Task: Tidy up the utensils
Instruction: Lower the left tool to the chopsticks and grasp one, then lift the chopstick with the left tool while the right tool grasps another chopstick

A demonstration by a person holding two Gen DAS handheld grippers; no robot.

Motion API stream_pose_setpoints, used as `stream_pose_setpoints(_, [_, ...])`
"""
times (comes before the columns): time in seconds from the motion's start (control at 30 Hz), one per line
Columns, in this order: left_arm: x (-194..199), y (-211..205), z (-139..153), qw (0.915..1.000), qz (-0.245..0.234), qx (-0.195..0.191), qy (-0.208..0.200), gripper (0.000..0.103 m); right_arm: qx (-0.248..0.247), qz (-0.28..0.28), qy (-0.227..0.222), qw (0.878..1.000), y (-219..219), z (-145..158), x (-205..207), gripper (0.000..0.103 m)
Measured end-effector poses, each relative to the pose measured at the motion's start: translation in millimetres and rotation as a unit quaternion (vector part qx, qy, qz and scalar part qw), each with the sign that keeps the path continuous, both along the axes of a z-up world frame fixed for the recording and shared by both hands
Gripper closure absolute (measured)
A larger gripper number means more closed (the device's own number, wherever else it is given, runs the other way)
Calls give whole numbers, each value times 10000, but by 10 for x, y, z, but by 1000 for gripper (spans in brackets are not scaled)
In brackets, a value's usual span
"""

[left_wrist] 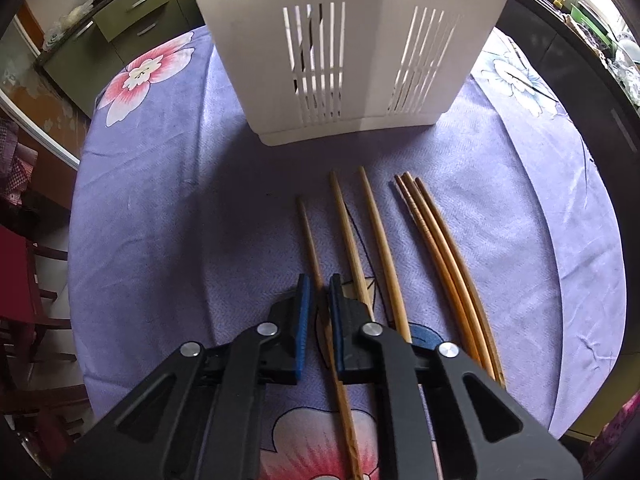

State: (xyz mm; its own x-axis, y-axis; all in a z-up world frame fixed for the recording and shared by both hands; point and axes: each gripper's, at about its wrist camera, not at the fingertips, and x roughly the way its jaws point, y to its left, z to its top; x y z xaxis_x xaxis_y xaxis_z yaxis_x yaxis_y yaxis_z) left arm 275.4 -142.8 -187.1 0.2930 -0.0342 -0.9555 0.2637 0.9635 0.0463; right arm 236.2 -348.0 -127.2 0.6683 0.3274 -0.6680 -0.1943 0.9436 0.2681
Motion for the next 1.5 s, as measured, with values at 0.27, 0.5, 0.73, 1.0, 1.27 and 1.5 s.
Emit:
stream_pose_setpoints(0.27, [8, 112, 108, 9997, 86, -203, -102, 97, -166, 278, 317, 9990, 162, -160, 54, 76])
stream_pose_setpoints(0.5, [-124, 279, 568, 9960, 50, -482, -756, 97, -315, 930, 1073, 9894, 539, -599, 259, 76])
stream_pose_setpoints(0.73, [-362, 493, 998, 9859, 68, -766, -1486, 98, -608, 1013, 1597, 9801, 837, -1032, 518, 76])
stream_pose_setpoints(1.0, [-519, 684, 1130, 9807, 72, -900, -1737, 97, -729, 1035, 1714, 9770, 1039, -1159, 631, 77])
stream_pose_setpoints(1.27, [-606, 745, 1143, 9787, 3, -940, -1824, 97, -1152, 860, 1666, 9755, 1252, -1195, 666, 77])
stream_pose_setpoints(1.5, [-633, 785, 1174, 9772, 30, -975, -1884, 97, -1435, 864, 1620, 9725, 1348, -1226, 639, 77])
